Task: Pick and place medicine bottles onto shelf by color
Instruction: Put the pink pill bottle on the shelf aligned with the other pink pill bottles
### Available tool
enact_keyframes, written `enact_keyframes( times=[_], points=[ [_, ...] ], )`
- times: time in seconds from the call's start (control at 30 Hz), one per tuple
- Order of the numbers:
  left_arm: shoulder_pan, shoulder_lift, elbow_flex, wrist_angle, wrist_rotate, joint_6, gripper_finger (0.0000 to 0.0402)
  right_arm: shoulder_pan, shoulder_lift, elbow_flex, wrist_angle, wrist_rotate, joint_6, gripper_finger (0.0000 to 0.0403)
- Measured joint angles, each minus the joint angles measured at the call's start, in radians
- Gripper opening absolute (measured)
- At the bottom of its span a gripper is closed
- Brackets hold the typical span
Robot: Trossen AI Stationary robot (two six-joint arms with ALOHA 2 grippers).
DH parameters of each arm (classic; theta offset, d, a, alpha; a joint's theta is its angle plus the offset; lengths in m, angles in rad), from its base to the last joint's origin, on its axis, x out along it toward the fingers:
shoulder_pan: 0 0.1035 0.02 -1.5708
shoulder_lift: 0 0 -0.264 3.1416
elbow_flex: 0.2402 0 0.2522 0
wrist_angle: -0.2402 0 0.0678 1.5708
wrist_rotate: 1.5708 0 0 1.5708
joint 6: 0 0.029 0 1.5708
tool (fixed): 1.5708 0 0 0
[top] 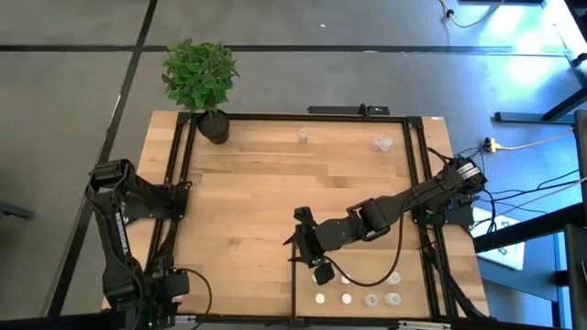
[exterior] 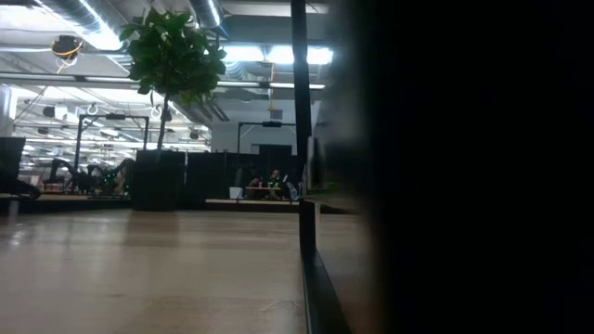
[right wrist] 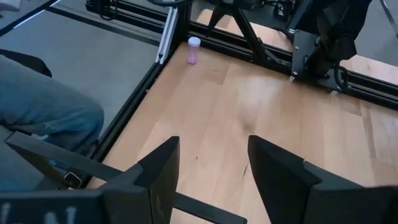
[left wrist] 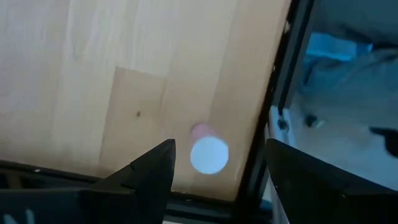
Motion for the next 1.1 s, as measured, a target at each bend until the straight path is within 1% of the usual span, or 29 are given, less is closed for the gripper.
enact_keyframes(
  times=[0.2,0.37,0.5,0.6,0.67,0.73,1.1],
  points=[
    [-0.025,0.015,0.000,-0.002,-0.009,0.028,0.0241,-0.003,0.000,-0.002,-0.002,0.000,0.002,0.0193],
    [-0.021,0.015,0.000,-0.002,-0.014,0.035,0.0241,-0.004,0.000,-0.008,-0.007,0.000,0.002,0.0193],
    [0.018,0.015,0.000,-0.003,-0.007,0.126,0.0241,-0.004,0.000,-0.008,-0.008,0.000,0.002,0.0193],
    [0.061,0.015,0.000,-0.008,0.048,0.205,0.0241,-0.004,0.000,-0.008,-0.008,0.001,0.002,0.0193],
    [0.086,0.015,0.000,-0.012,0.100,0.237,0.0241,-0.005,0.000,-0.008,-0.008,0.001,0.002,0.0193],
    [0.097,0.015,0.000,-0.011,0.130,0.261,0.0241,-0.005,0.000,-0.008,-0.008,0.001,0.002,0.0193],
    [0.086,0.015,0.000,0.021,0.139,0.259,0.0241,-0.005,0.000,-0.008,-0.008,0.001,0.001,0.0193]
  ],
)
